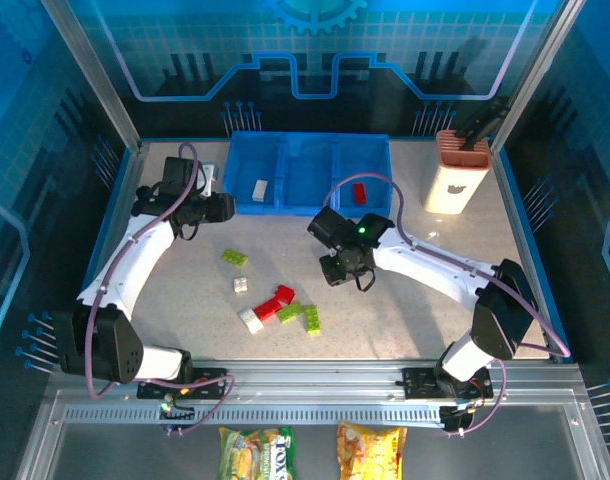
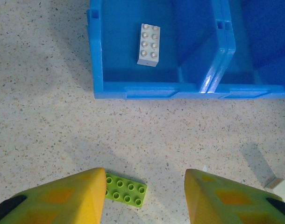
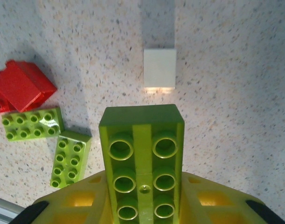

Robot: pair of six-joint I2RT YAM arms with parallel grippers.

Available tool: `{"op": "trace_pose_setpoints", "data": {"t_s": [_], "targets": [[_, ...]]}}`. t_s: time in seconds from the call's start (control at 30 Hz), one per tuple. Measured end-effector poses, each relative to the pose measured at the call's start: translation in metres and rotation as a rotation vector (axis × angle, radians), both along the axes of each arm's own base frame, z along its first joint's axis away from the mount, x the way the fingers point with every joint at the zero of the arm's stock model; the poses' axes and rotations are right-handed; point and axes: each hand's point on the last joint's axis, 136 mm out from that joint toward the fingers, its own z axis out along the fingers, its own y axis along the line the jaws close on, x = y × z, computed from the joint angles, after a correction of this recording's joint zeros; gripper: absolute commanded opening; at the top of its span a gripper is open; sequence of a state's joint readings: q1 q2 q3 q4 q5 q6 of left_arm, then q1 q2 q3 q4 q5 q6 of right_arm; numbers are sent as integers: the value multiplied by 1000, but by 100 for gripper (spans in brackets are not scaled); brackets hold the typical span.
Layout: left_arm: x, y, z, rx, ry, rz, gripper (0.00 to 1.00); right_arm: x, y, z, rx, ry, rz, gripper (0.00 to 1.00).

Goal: Sort the legos into containers by color
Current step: Place the lego in the container.

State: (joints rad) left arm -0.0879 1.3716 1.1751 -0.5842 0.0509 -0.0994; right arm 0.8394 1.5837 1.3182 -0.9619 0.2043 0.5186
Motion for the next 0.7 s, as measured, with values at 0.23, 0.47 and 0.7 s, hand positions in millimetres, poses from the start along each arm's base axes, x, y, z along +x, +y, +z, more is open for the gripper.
{"op": "trace_pose_setpoints", "data": {"t_s": [0.23,0.47,0.7], "targets": [[0,-2,0,-8,1,-7,49,31,-7,23,44,-48,-46,33],[0,-2,0,-7,1,-7,49,71,-7,23,57,-51,-81,33],[0,-1,0,-7,1,-6,49,116,22,20,86,-67,-66,33]]}}
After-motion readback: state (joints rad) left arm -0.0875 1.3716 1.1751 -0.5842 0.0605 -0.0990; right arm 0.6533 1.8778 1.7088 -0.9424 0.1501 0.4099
